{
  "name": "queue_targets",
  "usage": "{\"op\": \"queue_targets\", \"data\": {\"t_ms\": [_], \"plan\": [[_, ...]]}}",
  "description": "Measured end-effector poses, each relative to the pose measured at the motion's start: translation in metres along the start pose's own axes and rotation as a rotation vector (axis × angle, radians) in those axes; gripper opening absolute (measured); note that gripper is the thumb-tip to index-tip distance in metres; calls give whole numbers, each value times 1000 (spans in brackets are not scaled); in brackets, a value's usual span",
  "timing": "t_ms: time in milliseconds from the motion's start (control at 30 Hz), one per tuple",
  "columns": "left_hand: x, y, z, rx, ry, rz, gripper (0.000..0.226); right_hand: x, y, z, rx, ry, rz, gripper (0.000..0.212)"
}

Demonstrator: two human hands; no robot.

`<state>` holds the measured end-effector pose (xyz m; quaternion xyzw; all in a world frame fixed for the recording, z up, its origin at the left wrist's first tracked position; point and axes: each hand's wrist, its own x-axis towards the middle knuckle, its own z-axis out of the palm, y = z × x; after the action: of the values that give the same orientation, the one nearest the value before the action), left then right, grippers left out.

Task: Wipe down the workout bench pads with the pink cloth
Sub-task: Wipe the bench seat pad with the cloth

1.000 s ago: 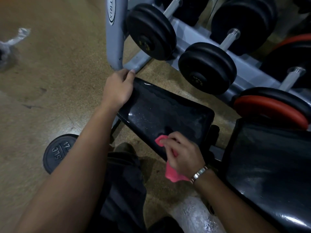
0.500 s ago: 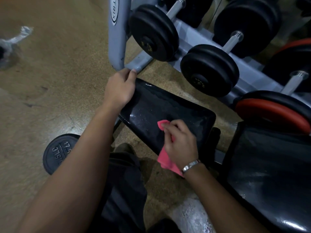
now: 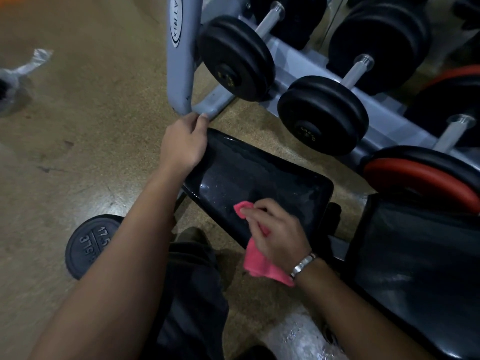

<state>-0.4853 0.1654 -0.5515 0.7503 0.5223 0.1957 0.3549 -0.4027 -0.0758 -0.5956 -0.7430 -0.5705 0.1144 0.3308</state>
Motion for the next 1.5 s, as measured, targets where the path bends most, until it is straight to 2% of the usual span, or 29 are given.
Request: {"op": "queue_targets", "data": {"t_ms": [67, 200, 333, 400, 500, 567, 700, 767, 933, 1100, 1167, 1233, 1333, 1500], "plan": [[0, 0, -1, -14, -4, -3, 43, 10, 15, -12, -29, 11, 11, 18], [0, -1, -2, -7, -7, 25, 39, 37, 12, -1, -49, 236, 257, 19], [-1, -4, -1, -5, -3, 38, 36, 16, 13, -11, 12, 42, 98, 19], [1, -6, -1, -10, -6, 29, 37, 19, 29, -26, -12, 23, 88, 18], [3, -6, -1, -16, -12, 16, 37, 40, 41, -25, -71, 204, 263, 17], [3, -6, 0, -17, -11, 12, 36, 43, 30, -13, -107, 267, 343, 19], [4, -7, 1, -15, -12, 12, 37, 14, 23, -14, -39, 125, 110, 20], [5, -8, 1, -25, -15, 2, 37, 21, 36, -24, -70, 99, 79, 18], [3, -5, 1, -21, -8, -5, 37, 60, 30, -10, -142, 269, 376, 21], [3, -11, -2, -49, -18, -3, 34, 37, 43, -16, -95, 172, 62, 22], [3, -15, -4, -70, -14, -6, 29, 50, 57, -26, -141, 186, 103, 21], [3, -16, -5, -66, -11, -1, 25, 72, 61, -25, -183, 214, 268, 22], [3, -15, -5, -71, -27, -18, 24, 87, 36, -9, -199, 208, 393, 27], [4, -19, -3, -79, -49, -34, 22, 59, 33, -11, -115, 144, 95, 24]]}}
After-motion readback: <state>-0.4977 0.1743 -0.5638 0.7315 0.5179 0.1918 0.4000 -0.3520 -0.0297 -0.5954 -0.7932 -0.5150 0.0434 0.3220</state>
